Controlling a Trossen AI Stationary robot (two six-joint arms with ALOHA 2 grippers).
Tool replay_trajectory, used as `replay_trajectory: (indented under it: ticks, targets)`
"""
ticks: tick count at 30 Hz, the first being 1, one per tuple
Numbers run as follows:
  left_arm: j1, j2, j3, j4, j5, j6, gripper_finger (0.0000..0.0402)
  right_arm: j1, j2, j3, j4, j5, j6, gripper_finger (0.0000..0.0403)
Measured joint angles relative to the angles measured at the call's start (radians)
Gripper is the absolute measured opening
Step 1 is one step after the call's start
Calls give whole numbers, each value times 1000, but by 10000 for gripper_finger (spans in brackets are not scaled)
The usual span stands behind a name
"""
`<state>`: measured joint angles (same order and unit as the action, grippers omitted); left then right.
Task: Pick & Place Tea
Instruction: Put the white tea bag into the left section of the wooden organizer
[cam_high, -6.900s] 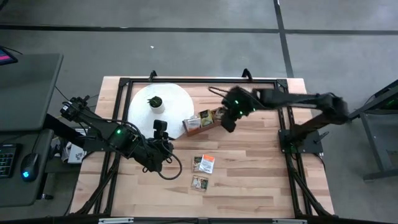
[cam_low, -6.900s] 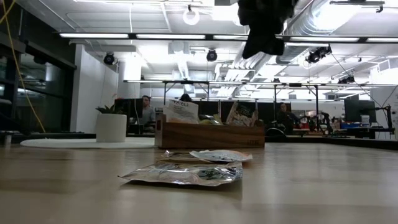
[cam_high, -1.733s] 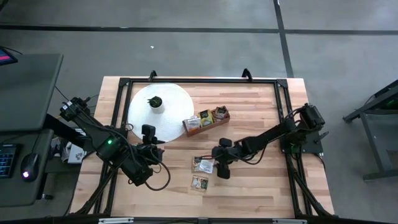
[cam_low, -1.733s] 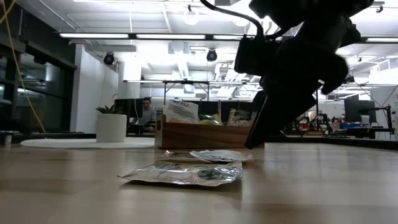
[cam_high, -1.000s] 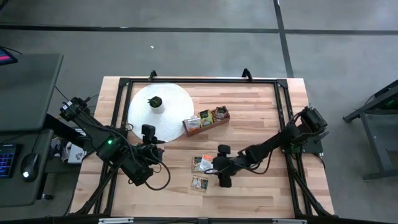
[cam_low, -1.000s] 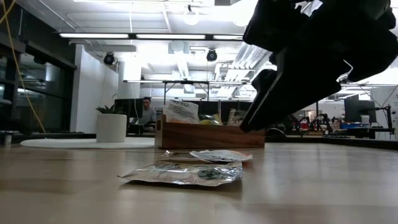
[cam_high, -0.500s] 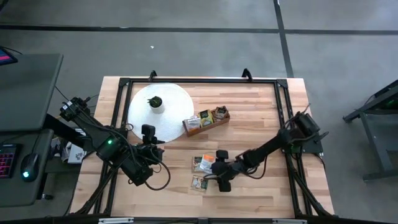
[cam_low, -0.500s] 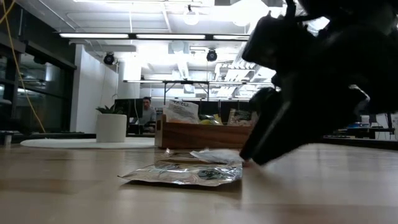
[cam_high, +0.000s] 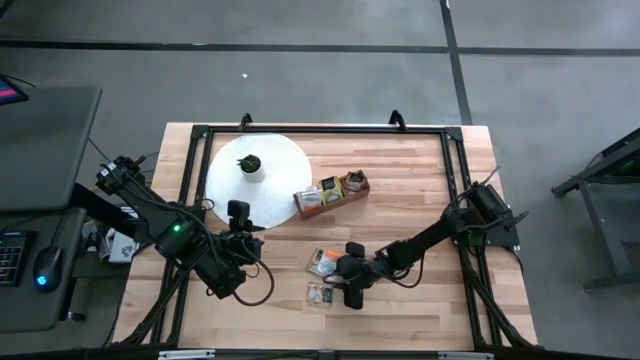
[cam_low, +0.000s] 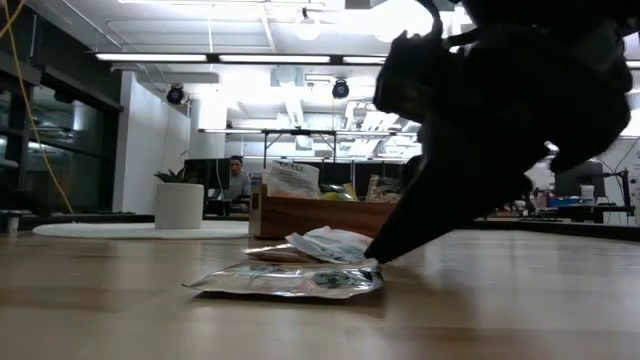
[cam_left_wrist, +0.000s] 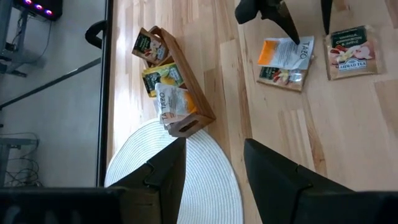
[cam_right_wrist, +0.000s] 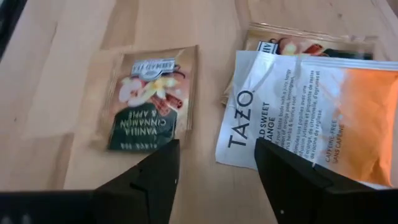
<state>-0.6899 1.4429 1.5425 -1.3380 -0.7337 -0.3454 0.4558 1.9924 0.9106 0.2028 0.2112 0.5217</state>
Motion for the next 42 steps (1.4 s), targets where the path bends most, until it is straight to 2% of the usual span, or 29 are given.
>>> replay_trajectory:
  ticks: [12,19,21,28,36,42]
  targets:
    - [0,0,0,0,13,0,158,-3,11,-1,-13,36,49,106]
    - [0,0,0,1,13,-3,158,-9,11,-2,-11,24,114,16]
    - [0,0,0,1,13,-3,158,-8,13,-4,9,13,114,7]
    - [0,0,0,1,35,-3,158,-7,15,-11,120,-6,101,67]
    - [0,0,0,1,48,-3,158,-17,-86,-16,58,13,47,151]
    - [0,0,0,2,49,-3,158,-25,-175,-13,-14,128,22,198]
